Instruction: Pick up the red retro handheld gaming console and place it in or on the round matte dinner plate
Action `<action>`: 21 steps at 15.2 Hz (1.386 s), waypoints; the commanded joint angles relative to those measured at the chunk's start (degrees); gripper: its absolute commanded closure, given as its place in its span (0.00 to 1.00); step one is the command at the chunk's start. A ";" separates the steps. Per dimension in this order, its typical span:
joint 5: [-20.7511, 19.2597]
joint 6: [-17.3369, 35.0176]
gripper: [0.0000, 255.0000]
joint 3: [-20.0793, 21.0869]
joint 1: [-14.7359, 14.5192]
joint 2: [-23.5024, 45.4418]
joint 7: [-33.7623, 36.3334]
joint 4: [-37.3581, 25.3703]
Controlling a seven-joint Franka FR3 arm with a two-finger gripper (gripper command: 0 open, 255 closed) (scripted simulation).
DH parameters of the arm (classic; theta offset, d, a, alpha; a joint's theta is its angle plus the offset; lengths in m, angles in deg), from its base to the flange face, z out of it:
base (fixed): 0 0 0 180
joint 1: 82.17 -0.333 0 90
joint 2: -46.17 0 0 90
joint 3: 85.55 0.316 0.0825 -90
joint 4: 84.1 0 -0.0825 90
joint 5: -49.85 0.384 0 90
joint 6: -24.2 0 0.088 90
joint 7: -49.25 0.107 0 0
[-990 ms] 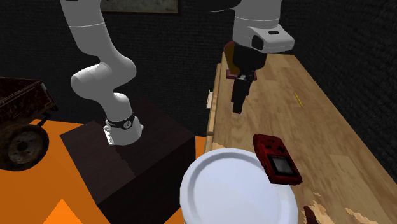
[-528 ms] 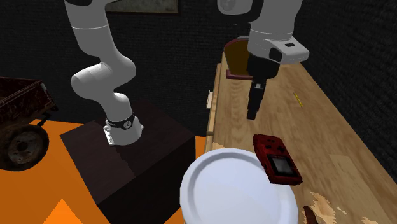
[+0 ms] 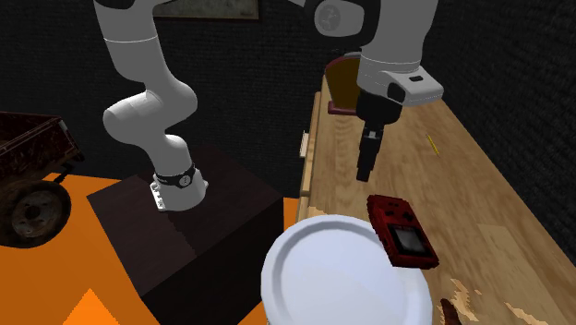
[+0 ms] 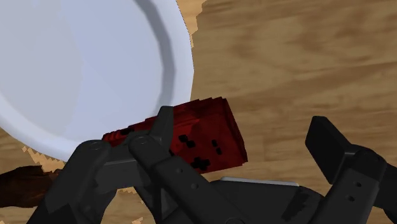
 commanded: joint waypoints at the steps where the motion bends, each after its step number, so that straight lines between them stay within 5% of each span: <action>1: 0.00 0.03 0.00 0.00 0.00 0.00 0.00 0.02; 2: 0.00 0.01 0.00 0.00 0.00 0.00 0.00 0.01; 3: 0.00 0.01 1.00 0.00 0.00 0.00 0.00 0.01; 12: 0.00 0.01 1.00 0.00 0.00 0.00 0.00 0.01; 13: 0.00 0.01 0.00 0.00 0.00 0.00 0.00 0.01; 15: 25.01 16.73 0.00 -3.99 4.81 -5.94 5.55 13.78; 16: 11.01 8.65 0.00 -2.37 2.89 -3.68 3.59 8.06; 17: 11.01 8.65 0.00 -2.35 2.91 -3.68 3.59 8.06; 18: 26.67 18.82 0.00 -4.45 4.89 -6.98 5.63 16.47; 19: 17.36 12.35 0.00 -3.37 3.85 -5.23 4.45 11.91; 20: 17.36 12.35 0.00 -3.37 3.85 -5.23 4.45 11.91; 21: 34.67 23.73 0.00 -5.22 4.99 -8.53 5.96 20.98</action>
